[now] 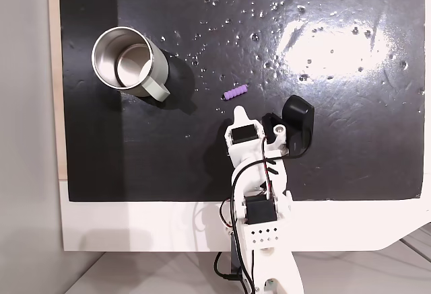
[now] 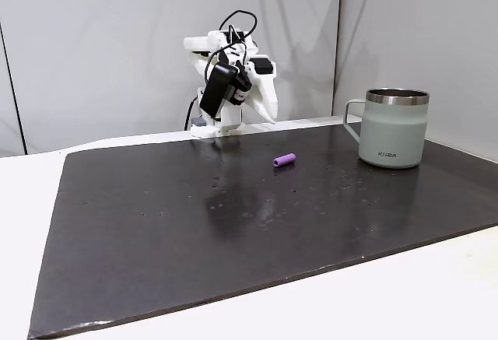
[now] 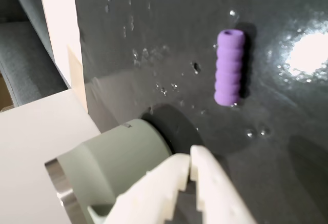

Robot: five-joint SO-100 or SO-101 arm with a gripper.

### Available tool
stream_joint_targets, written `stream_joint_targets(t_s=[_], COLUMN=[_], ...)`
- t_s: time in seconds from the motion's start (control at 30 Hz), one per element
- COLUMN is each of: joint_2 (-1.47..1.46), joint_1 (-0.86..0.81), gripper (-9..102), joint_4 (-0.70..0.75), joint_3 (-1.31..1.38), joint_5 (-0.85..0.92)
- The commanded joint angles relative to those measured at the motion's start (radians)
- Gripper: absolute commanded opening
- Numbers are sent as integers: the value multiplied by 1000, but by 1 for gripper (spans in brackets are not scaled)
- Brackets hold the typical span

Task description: Grasp a pengrip and put it in the cup.

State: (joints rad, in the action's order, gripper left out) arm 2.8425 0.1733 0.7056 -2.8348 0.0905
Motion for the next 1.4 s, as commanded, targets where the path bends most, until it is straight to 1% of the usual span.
stream_joint_targets(t_s=[0.0, 0.1, 0.23, 0.37, 0.57, 0.63, 0.87, 1.1, 1.37], joint_2=[-192, -368, -563, -701, -888, -917, -980, -1017, -1081], joint_1=[-21, -35, -44, -52, -38, -17, 40, 29, 15], gripper=[0, 0, 0, 9, 17, 20, 20, 20, 20], joint_4=[-61, -69, -133, -133, -71, -64, -26, -12, 51], joint_3=[152, 235, 307, 393, 535, 554, 574, 569, 624], joint_5=[11, 14, 11, -18, -71, -71, -52, -15, -8])
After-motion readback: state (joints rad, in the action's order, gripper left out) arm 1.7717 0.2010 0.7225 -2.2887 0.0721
